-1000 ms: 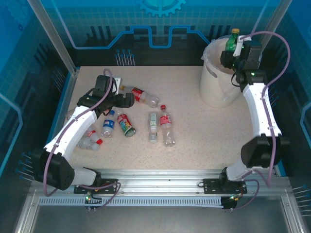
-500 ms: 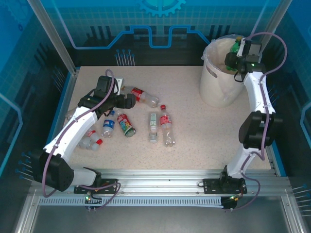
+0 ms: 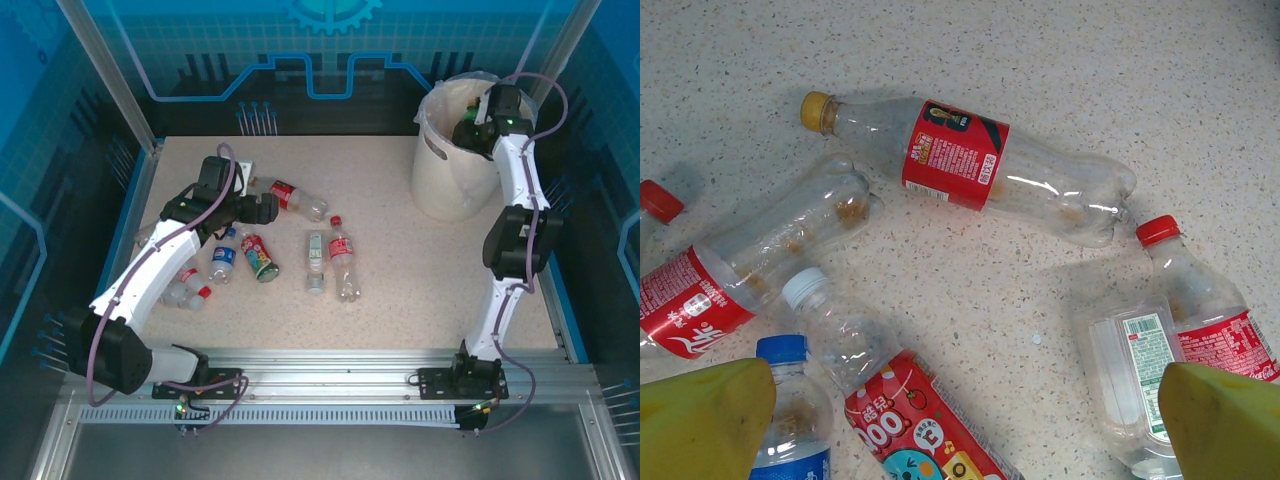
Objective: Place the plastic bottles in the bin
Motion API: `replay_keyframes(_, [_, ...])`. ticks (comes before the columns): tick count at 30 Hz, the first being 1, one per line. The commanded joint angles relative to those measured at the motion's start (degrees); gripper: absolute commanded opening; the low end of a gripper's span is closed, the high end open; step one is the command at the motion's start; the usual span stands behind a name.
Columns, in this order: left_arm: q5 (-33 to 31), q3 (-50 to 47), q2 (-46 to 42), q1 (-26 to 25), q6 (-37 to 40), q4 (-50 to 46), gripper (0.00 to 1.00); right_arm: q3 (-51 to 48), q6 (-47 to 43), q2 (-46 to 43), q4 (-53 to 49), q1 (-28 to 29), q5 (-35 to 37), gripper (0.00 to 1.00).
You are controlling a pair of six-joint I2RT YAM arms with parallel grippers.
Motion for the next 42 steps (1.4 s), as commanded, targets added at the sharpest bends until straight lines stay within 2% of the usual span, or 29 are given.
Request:
replay_keyframes(1, [-0.95, 0.18, -0.07, -0.22, 1.58, -0.72, 0.99, 3.23, -1.6, 2.87, -4.91, -0.49, -1.98, 0.03])
replay_keyframes(5, [-1.07, 0.17, -0.24, -0.22, 1.67, -0.67, 0.99, 3.67, -2.15, 4.06, -6.03, -0.41, -2.26, 0.22])
replay_keyframes(8, [-1.16, 0.17, -0.2, -0.23, 1.68, -0.8, 0.99, 3.4, -2.31, 3.74, -5.97, -0.43, -2.38, 0.55])
replay_keyframes(9, [-1.2, 0.18, -0.24, -0.22, 1.67, -0.8, 0.99, 3.4, -2.41, 3.58, -6.06, -0.41, -2.38, 0.62])
replay_keyframes(16, [-1.09, 0.24, -0.16, -0.23, 1.76, -0.84, 0.99, 4.54, -3.28, 2.18, -7.33, -0.39, -1.8, 0.88])
replay_keyframes(20, [-1.03, 0.22, -0.15, -0.22, 1.74, -0.91, 0.99, 5.21, -3.83, 0.46, -7.89, -0.39, -1.25, 0.98])
replay_keyframes(31, [-1.01, 0.37, -0.15, -0.23, 1.95, -1.06, 0.99, 4.9, -4.35, -10.26, -7.07, 1.25, 1.6, 1.0])
replay_keyframes(36, [-1.12, 0.39, -0.41, -0.21, 2.38, -1.32, 0.99, 2.63, -6.45, -17.84, -5.17, 5.13, 6.5, 1.0])
replay_keyframes(42, [-1.06, 0.5, -0.42, -0.22, 2.5, -1.46, 0.99, -3.38, -7.34, -27.44, -2.97, 10.81, 8.89, 1.0])
